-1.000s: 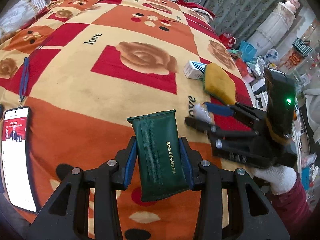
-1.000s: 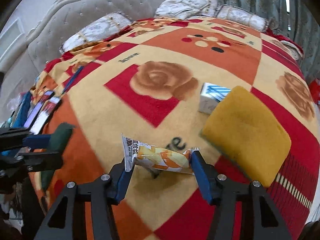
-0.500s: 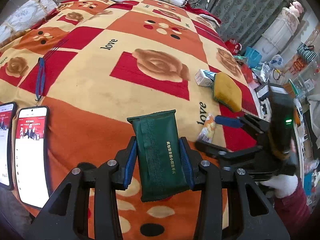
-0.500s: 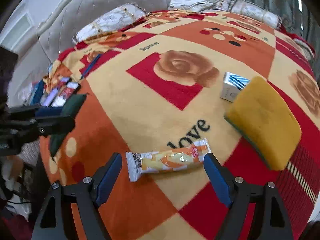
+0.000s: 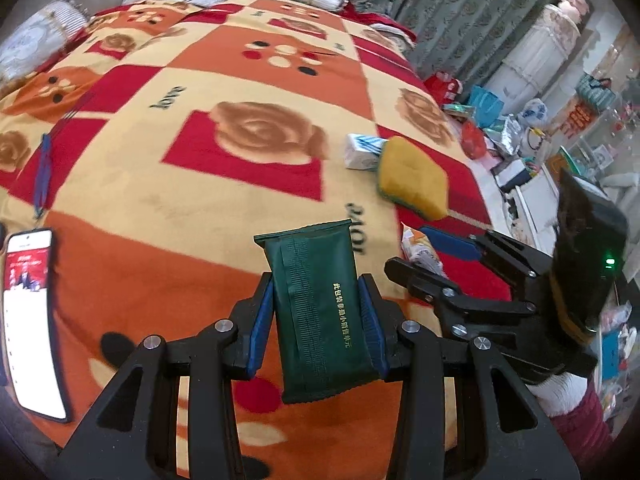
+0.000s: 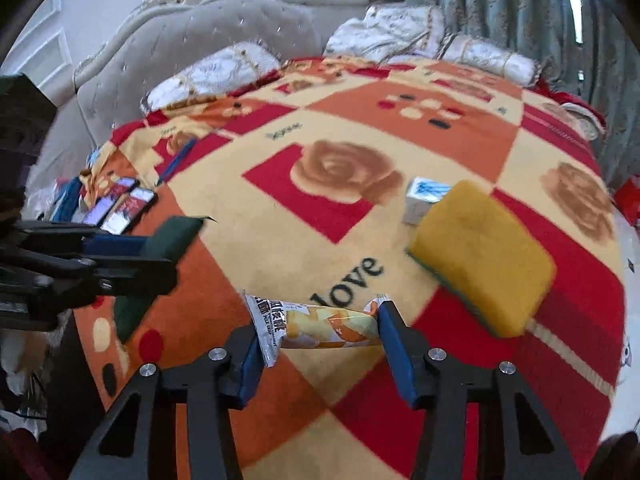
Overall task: Collect trash
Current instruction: 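Carry the green pouch and snack wrapper in both grippers over the bin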
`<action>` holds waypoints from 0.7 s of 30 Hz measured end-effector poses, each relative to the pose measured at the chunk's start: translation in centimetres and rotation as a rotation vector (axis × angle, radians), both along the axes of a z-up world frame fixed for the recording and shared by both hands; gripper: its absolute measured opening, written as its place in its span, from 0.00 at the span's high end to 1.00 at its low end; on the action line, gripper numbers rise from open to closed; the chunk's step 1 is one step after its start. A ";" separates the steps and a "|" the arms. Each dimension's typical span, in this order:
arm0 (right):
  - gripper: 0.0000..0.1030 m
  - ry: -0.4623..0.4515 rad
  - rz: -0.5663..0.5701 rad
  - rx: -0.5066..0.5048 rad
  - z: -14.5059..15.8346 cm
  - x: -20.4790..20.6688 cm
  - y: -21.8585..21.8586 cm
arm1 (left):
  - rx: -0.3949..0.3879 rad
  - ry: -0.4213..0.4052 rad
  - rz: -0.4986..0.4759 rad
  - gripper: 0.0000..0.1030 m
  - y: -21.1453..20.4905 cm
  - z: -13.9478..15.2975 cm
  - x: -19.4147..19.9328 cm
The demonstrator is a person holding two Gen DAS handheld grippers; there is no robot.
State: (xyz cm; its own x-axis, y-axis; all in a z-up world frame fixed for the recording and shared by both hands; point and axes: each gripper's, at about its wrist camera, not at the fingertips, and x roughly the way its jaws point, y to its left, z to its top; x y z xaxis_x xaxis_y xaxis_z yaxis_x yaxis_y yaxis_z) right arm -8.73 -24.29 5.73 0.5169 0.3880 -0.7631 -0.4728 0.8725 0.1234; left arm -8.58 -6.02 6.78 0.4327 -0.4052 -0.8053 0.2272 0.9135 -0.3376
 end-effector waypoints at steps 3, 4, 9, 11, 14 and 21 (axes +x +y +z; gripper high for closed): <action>0.50 -0.010 -0.043 0.014 0.9 -1.0 -2.0 | -0.002 -0.008 -0.037 0.62 -2.2 0.3 0.0; 0.50 -0.013 -0.056 0.016 1.1 -1.4 -2.6 | -0.002 -0.011 -0.049 0.62 -2.9 0.3 -0.1; 0.50 -0.027 -0.153 0.019 2.1 -3.6 -7.5 | -0.001 -0.028 -0.126 0.62 -7.6 0.8 -0.1; 0.50 -0.031 -0.193 0.016 2.3 -4.3 -9.3 | 0.000 -0.033 -0.156 0.62 -9.5 0.9 -0.1; 0.50 -0.031 -0.264 0.011 2.5 -5.5 -12.4 | 0.002 -0.044 -0.207 0.62 -12.5 1.1 -0.3; 0.50 -0.032 -0.429 0.021 2.6 -8.3 -19.7 | -0.003 -0.056 -0.326 0.62 -19.5 1.4 -0.8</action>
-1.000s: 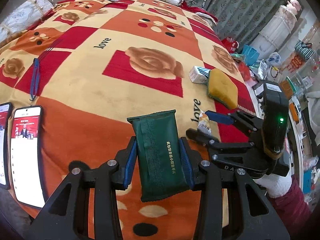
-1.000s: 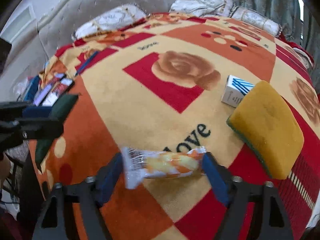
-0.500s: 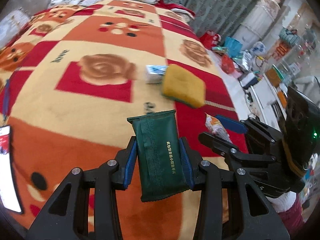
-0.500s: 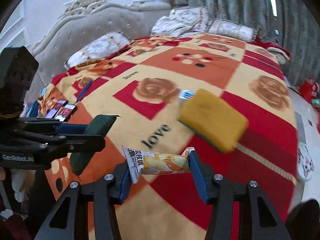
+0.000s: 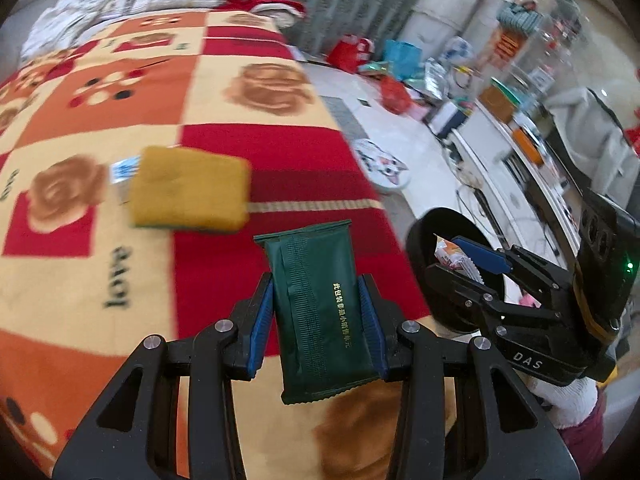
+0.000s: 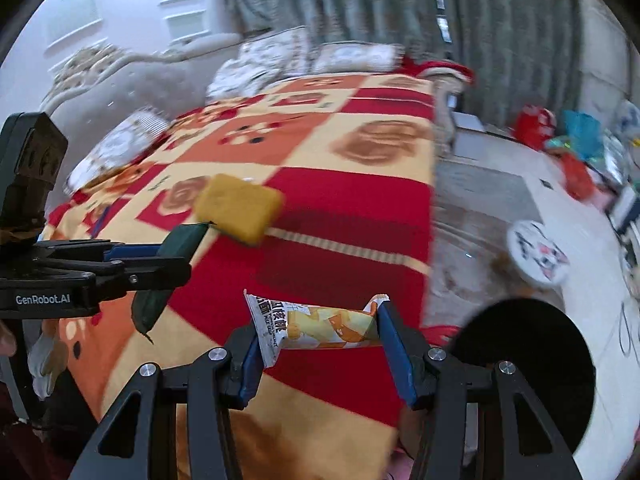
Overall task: Collect trash
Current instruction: 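Carry the green pouch and snack wrapper in both grippers over the bin, then open both grippers over the bin, dropping the pouch and wrapper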
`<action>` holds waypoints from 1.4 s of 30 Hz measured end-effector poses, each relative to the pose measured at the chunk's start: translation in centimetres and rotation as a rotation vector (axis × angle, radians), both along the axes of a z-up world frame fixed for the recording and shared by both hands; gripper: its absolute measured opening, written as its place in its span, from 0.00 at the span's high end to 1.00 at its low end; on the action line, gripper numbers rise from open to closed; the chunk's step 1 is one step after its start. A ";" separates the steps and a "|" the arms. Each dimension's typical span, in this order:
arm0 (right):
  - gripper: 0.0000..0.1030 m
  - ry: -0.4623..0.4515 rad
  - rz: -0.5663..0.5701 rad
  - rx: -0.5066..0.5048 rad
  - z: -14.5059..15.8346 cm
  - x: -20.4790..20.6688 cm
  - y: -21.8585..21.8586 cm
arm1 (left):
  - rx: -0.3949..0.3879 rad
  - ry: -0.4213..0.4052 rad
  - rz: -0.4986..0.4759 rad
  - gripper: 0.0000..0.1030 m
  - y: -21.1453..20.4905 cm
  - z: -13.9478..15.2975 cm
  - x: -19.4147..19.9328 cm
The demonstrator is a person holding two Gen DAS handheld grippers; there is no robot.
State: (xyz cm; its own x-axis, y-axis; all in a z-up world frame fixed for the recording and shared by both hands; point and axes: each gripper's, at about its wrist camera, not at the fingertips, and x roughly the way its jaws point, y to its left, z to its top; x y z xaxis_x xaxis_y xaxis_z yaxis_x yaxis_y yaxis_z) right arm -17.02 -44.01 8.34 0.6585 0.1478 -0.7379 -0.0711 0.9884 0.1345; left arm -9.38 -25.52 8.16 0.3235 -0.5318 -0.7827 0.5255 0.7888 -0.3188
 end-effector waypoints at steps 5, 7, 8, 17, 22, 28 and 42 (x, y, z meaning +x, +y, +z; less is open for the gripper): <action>0.50 0.011 -0.088 0.008 -0.4 -1.5 -4.1 | -0.001 -0.005 -0.068 0.62 -4.3 0.1 -0.2; 0.50 0.012 -0.117 0.007 -0.5 -2.0 -5.2 | -0.005 -0.004 -0.090 0.62 -5.6 0.2 -0.3; 0.50 0.013 -0.139 0.014 -0.6 -2.3 -6.1 | -0.007 -0.005 -0.102 0.62 -6.4 0.2 -0.4; 0.50 0.039 -0.249 0.056 -1.7 -4.0 -10.8 | -0.026 0.014 -0.197 0.62 -12.9 -0.3 -1.1; 0.50 0.050 -0.310 0.104 -2.4 -4.5 -12.7 | -0.033 0.028 -0.227 0.62 -15.2 -1.1 -1.1; 0.50 0.056 -0.343 0.122 -2.7 -5.0 -14.2 | -0.037 0.031 -0.244 0.62 -16.7 -1.4 -0.8; 0.28 0.057 -0.416 0.192 -2.8 -5.6 -16.0 | -0.104 0.056 -0.268 0.45 -16.9 -1.4 -0.8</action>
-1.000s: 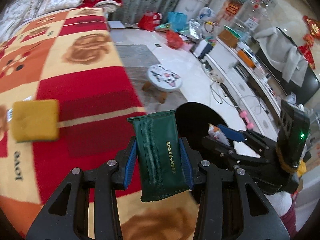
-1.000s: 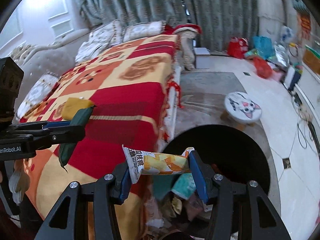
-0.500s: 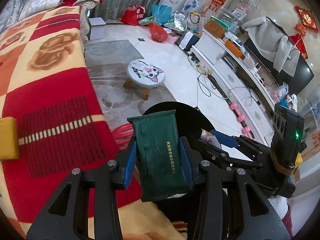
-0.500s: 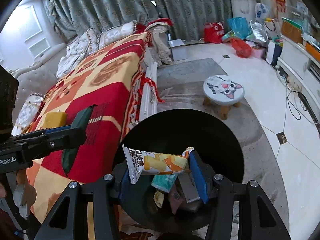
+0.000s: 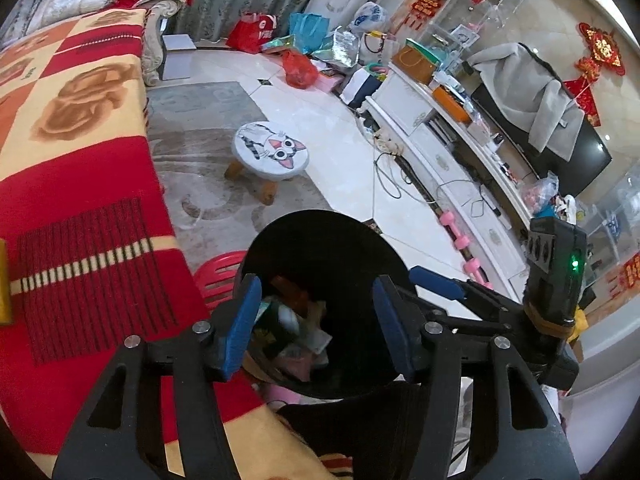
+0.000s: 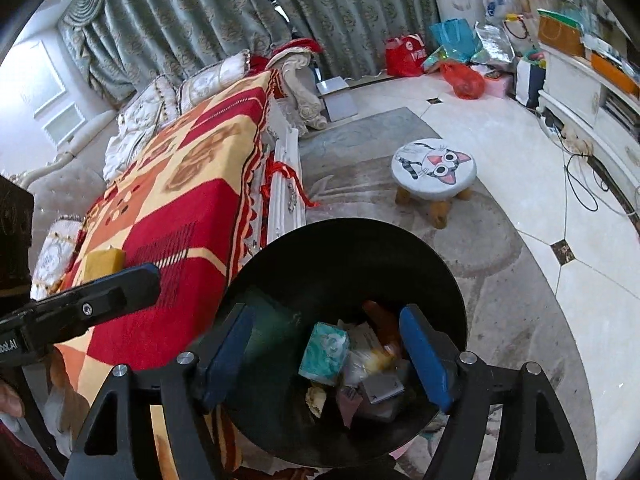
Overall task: Collect trash
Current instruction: 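Open both grippers over the bin, dropping the pouch and wrapper, then move both grippers back toward the yellow sponge and white-blue box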
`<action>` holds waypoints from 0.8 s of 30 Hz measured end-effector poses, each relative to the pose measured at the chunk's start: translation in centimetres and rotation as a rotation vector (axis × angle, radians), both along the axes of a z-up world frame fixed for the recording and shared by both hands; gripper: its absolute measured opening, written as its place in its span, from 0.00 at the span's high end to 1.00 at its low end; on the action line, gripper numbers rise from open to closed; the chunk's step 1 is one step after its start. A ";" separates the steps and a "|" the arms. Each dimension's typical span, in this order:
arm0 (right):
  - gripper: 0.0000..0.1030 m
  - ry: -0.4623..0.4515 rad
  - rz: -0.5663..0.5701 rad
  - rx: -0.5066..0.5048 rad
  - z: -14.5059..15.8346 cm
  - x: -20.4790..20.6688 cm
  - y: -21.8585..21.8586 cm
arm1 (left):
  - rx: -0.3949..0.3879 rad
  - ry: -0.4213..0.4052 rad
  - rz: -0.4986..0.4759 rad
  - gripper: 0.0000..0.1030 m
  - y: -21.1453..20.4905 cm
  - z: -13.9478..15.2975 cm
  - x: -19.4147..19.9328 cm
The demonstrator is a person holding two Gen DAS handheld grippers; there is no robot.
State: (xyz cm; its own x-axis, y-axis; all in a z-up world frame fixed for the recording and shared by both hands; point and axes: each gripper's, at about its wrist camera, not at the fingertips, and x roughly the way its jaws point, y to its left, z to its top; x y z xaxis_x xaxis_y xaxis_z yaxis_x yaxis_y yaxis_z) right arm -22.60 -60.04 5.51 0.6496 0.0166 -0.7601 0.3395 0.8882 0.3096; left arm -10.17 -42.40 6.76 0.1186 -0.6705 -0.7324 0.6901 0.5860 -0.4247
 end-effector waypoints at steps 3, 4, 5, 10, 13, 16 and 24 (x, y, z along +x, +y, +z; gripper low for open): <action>0.28 -0.001 0.010 0.002 0.1 0.0 0.1 | 0.012 -0.003 0.024 0.45 0.8 0.2 0.1; 0.28 -0.002 0.015 0.004 0.1 0.0 0.3 | 0.026 -0.010 0.039 0.45 1.3 0.2 0.2; 0.28 -0.002 0.022 0.007 0.2 0.1 0.5 | 0.032 -0.017 0.051 0.45 1.9 0.3 0.3; 0.28 0.000 0.077 0.022 0.1 1.2 2.7 | 0.055 -0.058 0.131 0.45 5.8 0.8 1.2; 0.28 0.004 0.122 0.023 0.0 2.3 4.6 | 0.075 -0.086 0.192 0.45 8.8 1.0 2.3; 0.28 0.004 0.159 0.026 0.0 3.3 6.2 | 0.099 -0.107 0.265 0.45 12.3 1.3 3.9; 0.28 0.006 0.275 0.017 0.2 6.5 11.3 | 0.166 -0.133 0.536 0.45 22.4 0.9 9.5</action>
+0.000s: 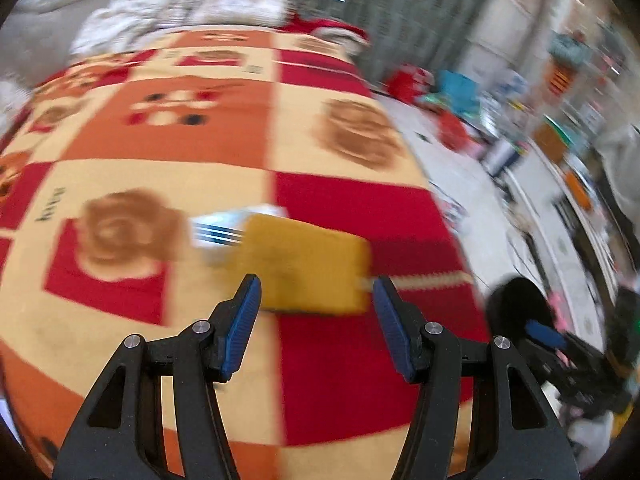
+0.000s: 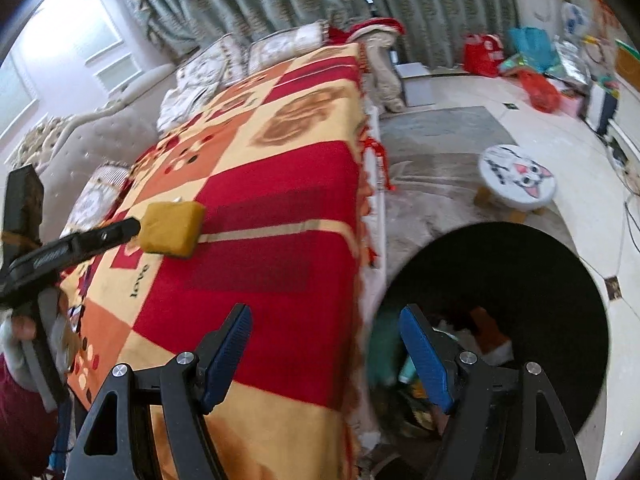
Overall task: Collect trash
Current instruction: 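Move both grippers back toward the yellow sponge and white-blue box, then grasp the yellow sponge with the right gripper while the left approaches the white-blue box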
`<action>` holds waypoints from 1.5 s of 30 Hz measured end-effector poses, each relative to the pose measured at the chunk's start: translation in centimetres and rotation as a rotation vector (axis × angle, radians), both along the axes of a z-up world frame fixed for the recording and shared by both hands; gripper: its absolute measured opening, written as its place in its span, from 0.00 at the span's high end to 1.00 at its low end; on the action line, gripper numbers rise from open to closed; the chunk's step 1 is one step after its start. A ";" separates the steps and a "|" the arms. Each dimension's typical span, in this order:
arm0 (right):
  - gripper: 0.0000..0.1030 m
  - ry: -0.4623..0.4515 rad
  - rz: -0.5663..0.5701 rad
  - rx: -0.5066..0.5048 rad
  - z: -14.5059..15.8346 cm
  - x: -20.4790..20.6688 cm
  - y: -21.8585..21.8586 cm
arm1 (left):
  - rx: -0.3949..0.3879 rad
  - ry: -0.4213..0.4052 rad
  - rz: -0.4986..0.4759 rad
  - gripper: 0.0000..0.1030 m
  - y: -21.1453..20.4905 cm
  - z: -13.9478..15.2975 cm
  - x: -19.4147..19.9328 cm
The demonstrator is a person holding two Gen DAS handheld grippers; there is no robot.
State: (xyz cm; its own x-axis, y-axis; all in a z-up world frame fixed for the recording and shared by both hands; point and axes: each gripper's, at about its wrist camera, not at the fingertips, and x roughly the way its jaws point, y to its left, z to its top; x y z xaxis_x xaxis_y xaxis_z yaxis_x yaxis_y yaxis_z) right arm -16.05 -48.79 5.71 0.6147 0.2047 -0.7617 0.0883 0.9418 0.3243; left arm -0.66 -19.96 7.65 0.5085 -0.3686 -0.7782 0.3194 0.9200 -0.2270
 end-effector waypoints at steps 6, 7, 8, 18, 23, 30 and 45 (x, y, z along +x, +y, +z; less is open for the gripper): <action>0.28 -0.006 0.063 -0.020 0.5 1.6 2.9 | -0.014 0.073 0.119 0.45 4.1 -2.7 4.0; 0.28 -0.006 0.067 -0.022 0.5 1.9 3.0 | -0.025 0.093 0.115 0.45 4.2 -3.3 4.4; 0.28 -0.007 0.073 -0.025 0.7 2.1 3.3 | -0.044 0.120 0.104 0.45 3.9 -3.8 4.6; 0.28 -0.008 0.053 -0.037 1.1 3.1 3.2 | -0.223 0.083 -0.247 0.45 -0.5 -1.4 -3.5; 0.28 -0.001 0.043 -0.003 1.0 3.4 3.4 | -0.260 0.156 -0.326 0.45 -1.1 -1.5 -5.4; 0.27 0.004 0.093 -0.009 1.1 4.2 6.1 | -0.118 0.070 -0.196 0.45 2.2 -0.8 -5.1; 0.23 0.012 0.054 0.042 0.8 4.5 5.6 | -0.158 0.241 -0.230 0.45 1.0 -5.0 -3.0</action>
